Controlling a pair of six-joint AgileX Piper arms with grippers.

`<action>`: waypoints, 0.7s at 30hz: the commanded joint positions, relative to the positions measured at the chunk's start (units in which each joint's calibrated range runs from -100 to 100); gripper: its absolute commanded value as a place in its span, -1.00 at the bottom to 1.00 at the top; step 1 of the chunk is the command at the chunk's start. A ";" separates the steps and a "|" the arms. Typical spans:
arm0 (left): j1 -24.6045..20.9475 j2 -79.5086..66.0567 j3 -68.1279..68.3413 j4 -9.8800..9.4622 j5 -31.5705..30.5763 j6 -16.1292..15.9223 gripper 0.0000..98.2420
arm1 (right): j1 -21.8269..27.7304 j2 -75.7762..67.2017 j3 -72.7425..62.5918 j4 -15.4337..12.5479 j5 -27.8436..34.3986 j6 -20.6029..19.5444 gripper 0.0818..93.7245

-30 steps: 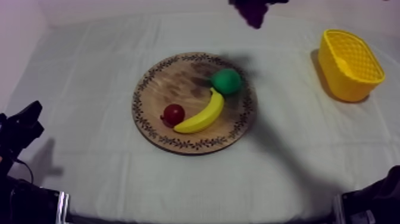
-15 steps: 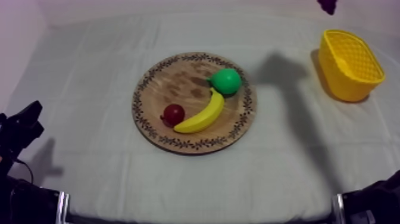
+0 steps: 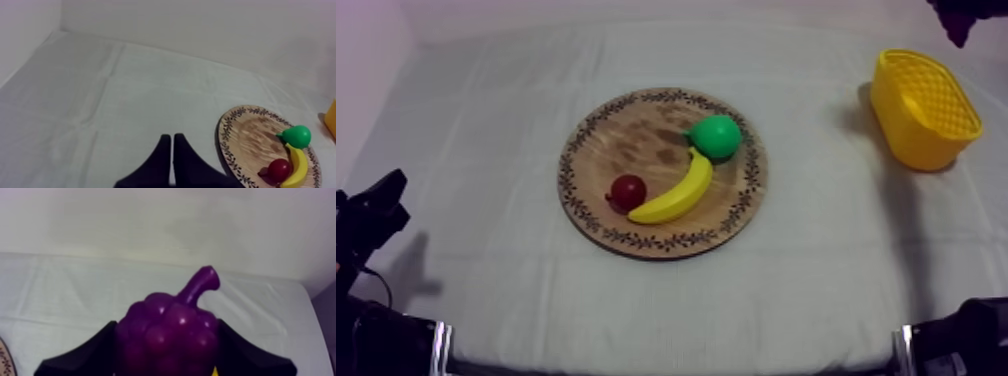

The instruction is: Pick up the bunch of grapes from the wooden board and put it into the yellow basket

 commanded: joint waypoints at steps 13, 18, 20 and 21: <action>-0.01 0.00 -0.04 0.01 -0.03 0.04 -1.00 | 3.78 12.66 -1.45 -0.92 6.34 0.48 -0.05; -0.01 0.00 -0.04 0.01 -0.03 0.04 -1.00 | 3.85 17.83 -2.54 -1.94 7.70 1.45 -0.04; -0.01 0.00 -0.04 0.01 -0.03 0.04 -1.00 | 3.92 19.76 -3.05 -2.03 8.04 1.53 -0.02; -0.01 0.00 -0.04 0.01 -0.03 0.04 -1.00 | 3.97 20.64 -3.28 -2.05 8.14 1.52 0.01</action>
